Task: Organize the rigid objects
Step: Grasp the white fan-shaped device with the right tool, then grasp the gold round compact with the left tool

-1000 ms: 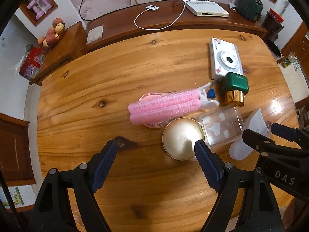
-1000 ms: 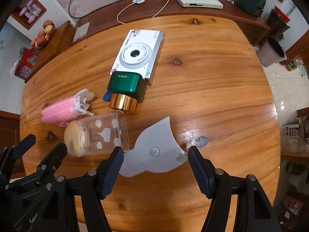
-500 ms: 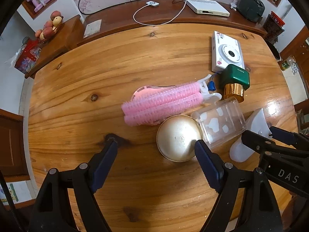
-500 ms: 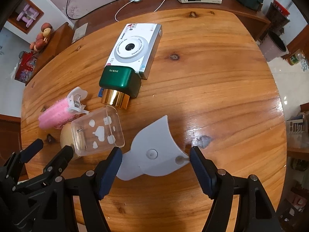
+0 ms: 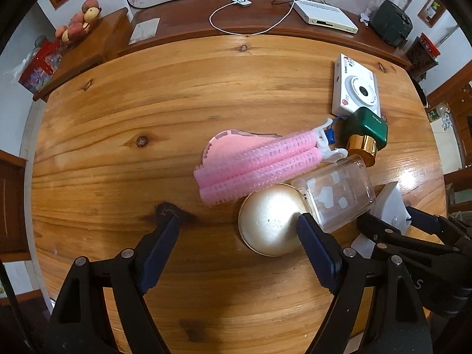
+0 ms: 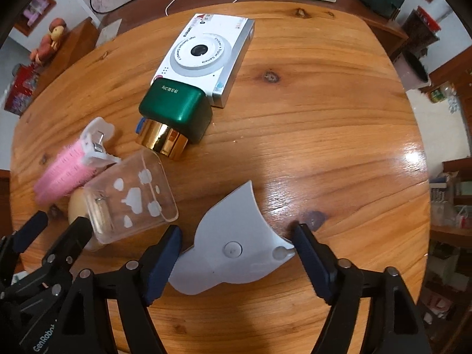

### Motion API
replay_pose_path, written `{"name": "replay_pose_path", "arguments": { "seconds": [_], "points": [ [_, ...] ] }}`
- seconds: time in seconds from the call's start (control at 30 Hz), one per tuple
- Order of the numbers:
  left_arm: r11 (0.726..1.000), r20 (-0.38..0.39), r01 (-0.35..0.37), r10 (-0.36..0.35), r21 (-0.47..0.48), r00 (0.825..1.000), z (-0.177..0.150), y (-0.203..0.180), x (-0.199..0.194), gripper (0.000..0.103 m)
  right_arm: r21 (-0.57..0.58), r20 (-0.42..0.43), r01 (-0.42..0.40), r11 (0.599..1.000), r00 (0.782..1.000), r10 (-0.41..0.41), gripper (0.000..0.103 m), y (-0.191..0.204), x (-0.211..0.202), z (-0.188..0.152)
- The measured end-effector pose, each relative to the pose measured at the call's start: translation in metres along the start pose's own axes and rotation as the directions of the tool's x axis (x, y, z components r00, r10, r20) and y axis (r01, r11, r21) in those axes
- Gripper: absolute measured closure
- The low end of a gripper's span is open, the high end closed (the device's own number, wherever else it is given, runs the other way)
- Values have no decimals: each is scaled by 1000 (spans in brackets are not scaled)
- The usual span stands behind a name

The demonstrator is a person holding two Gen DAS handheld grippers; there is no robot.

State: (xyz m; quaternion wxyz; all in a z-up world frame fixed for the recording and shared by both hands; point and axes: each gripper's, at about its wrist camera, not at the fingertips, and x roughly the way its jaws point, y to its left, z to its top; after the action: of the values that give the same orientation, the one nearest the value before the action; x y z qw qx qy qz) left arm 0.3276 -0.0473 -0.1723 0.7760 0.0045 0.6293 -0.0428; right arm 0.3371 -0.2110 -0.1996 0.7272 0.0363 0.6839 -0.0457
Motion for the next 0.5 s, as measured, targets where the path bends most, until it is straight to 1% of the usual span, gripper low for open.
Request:
{"name": "replay_pose_path", "arguments": {
  "seconds": [0.07,0.13,0.23,0.37,0.4,0.5],
  "points": [
    [1000,-2,1,-1,5,1000,0,-3,1,19,-8,3,4,1000,1000,-4,31,2,-1,0],
    [1000,-5,-2,2,9,1000,1,-7,2,19,-10,5,1,1000,1000,-1,37,-1,-2,-3],
    [1000,-13,1,-1,4,1000,1,-10,5,19,-14,-2,-1,1000,1000,1,38,-10,-3,-5],
    [1000,-47,15,-15,-10,999,0,-13,15,19,-18,1,-9,1000,1000,9,38,-19,-2,-7],
    [1000,-50,14,-14,-9,999,-1,-13,16,17,-17,1,-11,1000,1000,11,38,-22,-2,-7],
    [1000,-44,14,-14,-12,999,-1,-15,15,17,-12,3,-19,1000,1000,19,38,-29,-2,-9]
  ]
}}
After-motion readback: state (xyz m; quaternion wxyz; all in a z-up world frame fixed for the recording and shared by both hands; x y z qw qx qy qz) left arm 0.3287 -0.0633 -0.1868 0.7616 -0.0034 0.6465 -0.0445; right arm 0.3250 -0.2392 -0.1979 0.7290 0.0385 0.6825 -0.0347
